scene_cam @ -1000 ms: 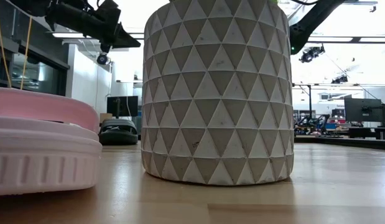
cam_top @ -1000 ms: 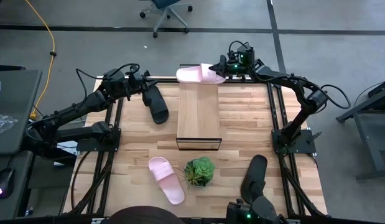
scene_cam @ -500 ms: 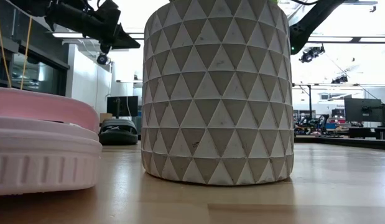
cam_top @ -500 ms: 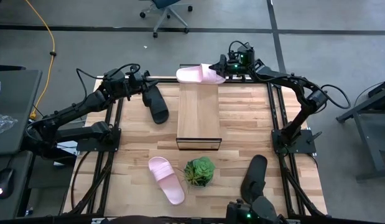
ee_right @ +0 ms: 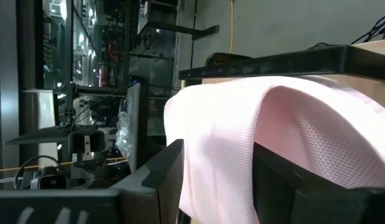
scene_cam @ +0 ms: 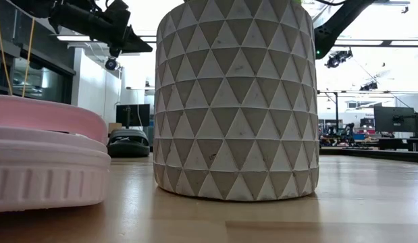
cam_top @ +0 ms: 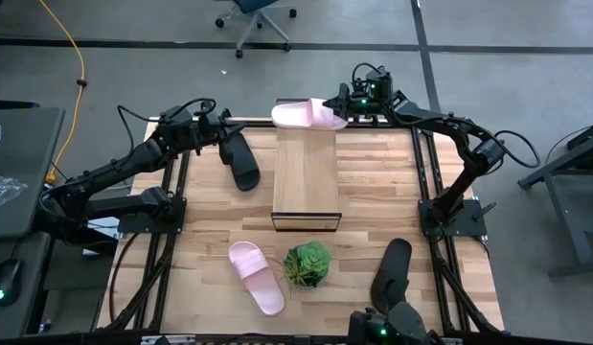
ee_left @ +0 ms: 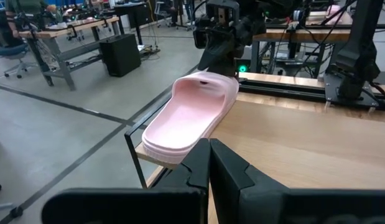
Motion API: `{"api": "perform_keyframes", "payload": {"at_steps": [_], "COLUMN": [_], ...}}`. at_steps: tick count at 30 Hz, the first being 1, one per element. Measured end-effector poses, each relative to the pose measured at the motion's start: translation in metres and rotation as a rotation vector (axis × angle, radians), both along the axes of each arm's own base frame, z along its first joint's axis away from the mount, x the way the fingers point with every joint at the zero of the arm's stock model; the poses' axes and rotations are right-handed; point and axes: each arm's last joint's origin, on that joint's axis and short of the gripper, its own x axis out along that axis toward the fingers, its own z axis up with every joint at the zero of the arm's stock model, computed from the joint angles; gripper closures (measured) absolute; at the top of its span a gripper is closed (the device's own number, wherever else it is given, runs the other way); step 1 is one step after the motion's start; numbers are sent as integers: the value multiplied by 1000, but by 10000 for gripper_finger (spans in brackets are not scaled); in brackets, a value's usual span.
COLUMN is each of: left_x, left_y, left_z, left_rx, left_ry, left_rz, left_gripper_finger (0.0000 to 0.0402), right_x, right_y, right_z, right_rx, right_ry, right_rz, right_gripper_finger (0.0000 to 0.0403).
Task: Pick and place slides into the shelf
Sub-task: Put the top pink slide on the shelf, then put the pink slide on the shelf
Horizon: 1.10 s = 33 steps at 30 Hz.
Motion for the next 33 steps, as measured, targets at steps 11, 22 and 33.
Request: {"api": "perform_keyframes", "payload": {"at_steps": [11,22,33], "left_x": [0,0,0], "left_y": [0,0,-1], "left_z": [0,0,0], "left_rx": [1,2,-2], "left_ry": [1,1,-3], "left_rz": [-1,-1,-26], "left_gripper_finger": [401,401,401], "right_x": [1,-3,-3], "right_y": [-5,-5,7], "right_z": [23,38,49], "right_rx": [-67,-133,-278], "right_ry": [171,334,426], "right_rz": [5,-2,-38], "right_gripper_finger": [251,251,251]}}
